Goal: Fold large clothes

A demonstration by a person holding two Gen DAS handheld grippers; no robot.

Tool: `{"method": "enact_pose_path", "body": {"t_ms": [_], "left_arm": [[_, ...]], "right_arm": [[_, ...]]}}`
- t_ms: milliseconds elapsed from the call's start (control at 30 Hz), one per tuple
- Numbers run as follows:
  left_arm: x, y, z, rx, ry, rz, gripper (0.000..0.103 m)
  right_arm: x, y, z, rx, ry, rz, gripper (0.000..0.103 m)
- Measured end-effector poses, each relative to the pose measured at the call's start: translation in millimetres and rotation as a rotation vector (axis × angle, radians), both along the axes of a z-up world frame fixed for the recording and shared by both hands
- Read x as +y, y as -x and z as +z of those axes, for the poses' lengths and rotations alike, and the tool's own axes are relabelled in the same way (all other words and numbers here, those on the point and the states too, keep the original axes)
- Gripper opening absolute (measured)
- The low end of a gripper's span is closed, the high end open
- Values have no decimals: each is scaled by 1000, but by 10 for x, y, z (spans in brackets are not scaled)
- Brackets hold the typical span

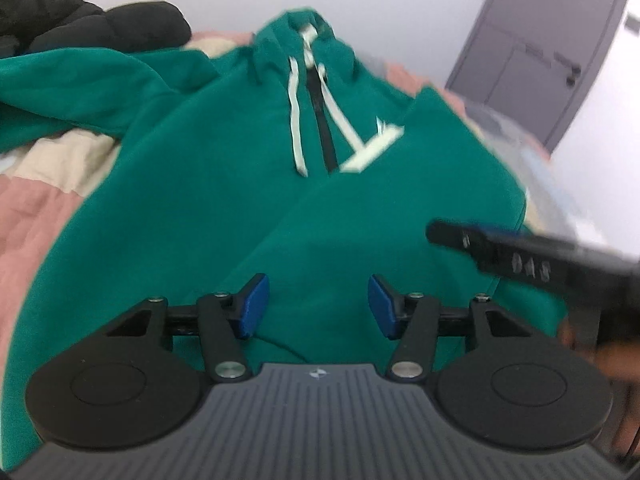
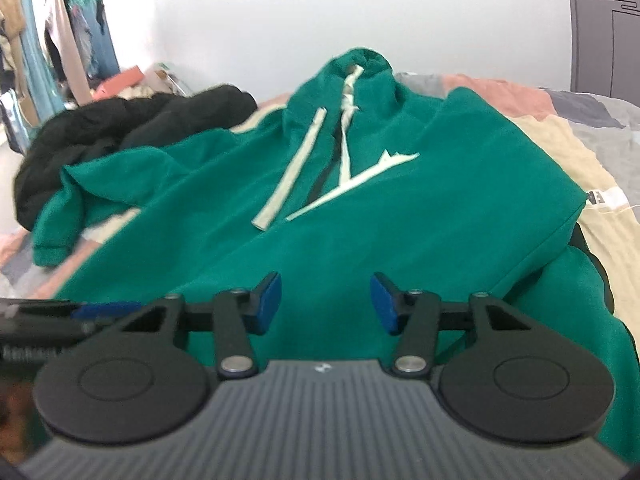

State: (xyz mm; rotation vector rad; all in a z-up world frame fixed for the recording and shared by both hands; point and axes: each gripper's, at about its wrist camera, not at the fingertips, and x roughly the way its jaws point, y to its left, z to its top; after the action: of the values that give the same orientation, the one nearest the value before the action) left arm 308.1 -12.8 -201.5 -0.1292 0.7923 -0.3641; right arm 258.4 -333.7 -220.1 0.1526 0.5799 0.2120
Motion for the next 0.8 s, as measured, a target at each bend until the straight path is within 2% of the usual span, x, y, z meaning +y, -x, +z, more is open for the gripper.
{"method": "enact_pose_path", "body": {"t_ms": [100,200,433,667,800], "left_arm": [[-59,-9,-162,26,-55,-10,60],[-107,-6,-196,25,-84,-6,60],[13,-19,-96,17,-15,49,60],[297,-62,97,-45,53,212,62],[571,-181,150,-72,56,356,63]], "right_arm": [[9,-111,-122,58,-3,-6,52],[22,-203,-265,119,14,-13,51],[2,-156,-316,132,5,-17,52],[-93,-83,-298,141,-49,-20,52],[-125,-95,-294,148,-81,-28,51]]}}
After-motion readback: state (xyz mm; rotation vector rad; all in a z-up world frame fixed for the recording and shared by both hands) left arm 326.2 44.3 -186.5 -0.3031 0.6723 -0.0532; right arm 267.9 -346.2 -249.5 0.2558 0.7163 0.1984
